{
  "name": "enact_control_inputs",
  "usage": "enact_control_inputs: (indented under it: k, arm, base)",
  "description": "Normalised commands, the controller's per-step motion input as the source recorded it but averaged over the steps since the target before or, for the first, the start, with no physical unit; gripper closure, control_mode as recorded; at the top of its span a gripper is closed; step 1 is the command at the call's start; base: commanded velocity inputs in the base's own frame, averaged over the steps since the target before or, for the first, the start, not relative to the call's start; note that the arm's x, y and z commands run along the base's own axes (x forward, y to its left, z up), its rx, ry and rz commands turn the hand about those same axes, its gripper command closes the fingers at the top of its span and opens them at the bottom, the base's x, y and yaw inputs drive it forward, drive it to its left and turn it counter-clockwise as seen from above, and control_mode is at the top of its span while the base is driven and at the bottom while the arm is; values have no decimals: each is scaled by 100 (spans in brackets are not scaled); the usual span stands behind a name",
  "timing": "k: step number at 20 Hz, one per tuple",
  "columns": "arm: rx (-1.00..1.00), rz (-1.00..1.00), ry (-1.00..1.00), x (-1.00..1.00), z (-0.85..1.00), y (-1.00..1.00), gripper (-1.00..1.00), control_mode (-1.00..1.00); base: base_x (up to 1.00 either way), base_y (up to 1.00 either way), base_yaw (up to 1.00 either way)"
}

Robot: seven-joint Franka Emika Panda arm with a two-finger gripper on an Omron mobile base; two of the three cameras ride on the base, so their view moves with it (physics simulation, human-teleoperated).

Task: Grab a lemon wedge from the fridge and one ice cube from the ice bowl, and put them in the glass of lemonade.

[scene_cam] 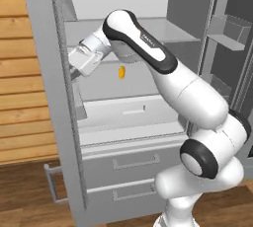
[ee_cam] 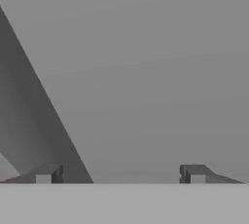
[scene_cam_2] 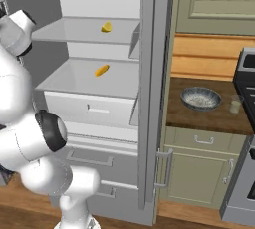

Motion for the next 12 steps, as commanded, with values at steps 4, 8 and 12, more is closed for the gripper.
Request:
enact_control_inputs:
  k: [4,8,12]
  arm:
    - [0,0,-5,-35,0,100,-100,-100]
    - [-2,-2,0,-28,3,37,-100,-100]
    - [-1,-7,-8,-69,28,-33,-100,-100]
  base:
    - [0,0,0]
    - [0,0,0]
    - [0,0,0]
